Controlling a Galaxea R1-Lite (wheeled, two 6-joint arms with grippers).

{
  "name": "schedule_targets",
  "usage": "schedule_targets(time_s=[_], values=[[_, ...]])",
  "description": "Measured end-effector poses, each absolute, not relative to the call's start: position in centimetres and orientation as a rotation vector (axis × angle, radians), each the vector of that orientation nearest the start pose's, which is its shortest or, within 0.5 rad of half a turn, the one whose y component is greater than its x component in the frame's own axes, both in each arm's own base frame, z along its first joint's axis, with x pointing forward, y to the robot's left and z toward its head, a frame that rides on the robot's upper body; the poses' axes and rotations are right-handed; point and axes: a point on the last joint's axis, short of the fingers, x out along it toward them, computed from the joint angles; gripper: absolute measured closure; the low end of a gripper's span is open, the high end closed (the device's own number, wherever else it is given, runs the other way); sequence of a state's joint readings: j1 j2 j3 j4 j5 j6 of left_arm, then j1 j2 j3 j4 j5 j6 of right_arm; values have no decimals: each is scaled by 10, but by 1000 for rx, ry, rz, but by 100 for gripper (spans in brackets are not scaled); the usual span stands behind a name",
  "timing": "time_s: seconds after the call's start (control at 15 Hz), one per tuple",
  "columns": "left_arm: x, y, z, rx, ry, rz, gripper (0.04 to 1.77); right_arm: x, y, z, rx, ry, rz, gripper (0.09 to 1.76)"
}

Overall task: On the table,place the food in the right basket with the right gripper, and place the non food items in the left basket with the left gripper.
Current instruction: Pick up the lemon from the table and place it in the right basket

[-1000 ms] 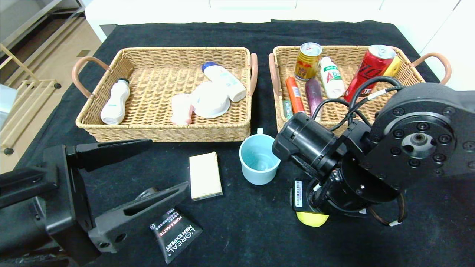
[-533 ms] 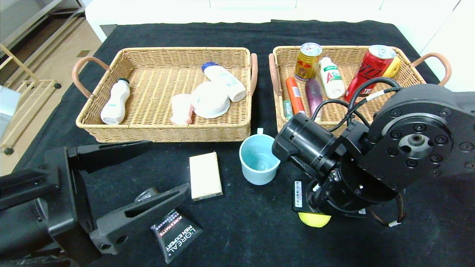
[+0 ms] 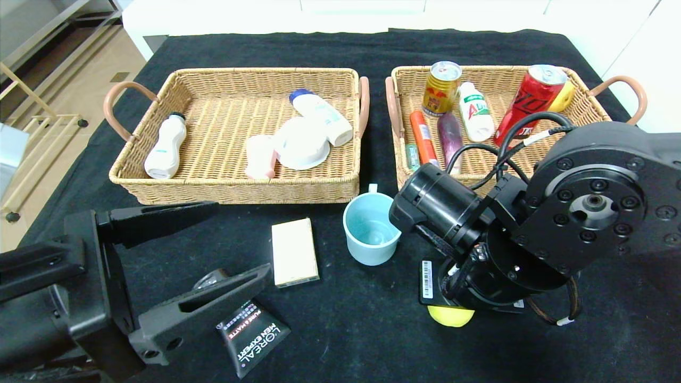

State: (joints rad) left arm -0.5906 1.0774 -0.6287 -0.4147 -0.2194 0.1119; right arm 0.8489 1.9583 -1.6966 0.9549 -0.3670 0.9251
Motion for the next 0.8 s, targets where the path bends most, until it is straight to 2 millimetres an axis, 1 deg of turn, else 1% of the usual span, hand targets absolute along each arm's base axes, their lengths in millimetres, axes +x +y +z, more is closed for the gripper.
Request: schedule_targets(time_s=[0.27,0.53,0.8], values=[[122,-88,253,112,-12,-811,9,226,245,216,137,1058,-59,79],[122,-88,254,112,-14,-811,9,217,234,238,111,1009,5,79],[122,-87,254,112,-17,-811,9,210,221,261,48,905,38,79]])
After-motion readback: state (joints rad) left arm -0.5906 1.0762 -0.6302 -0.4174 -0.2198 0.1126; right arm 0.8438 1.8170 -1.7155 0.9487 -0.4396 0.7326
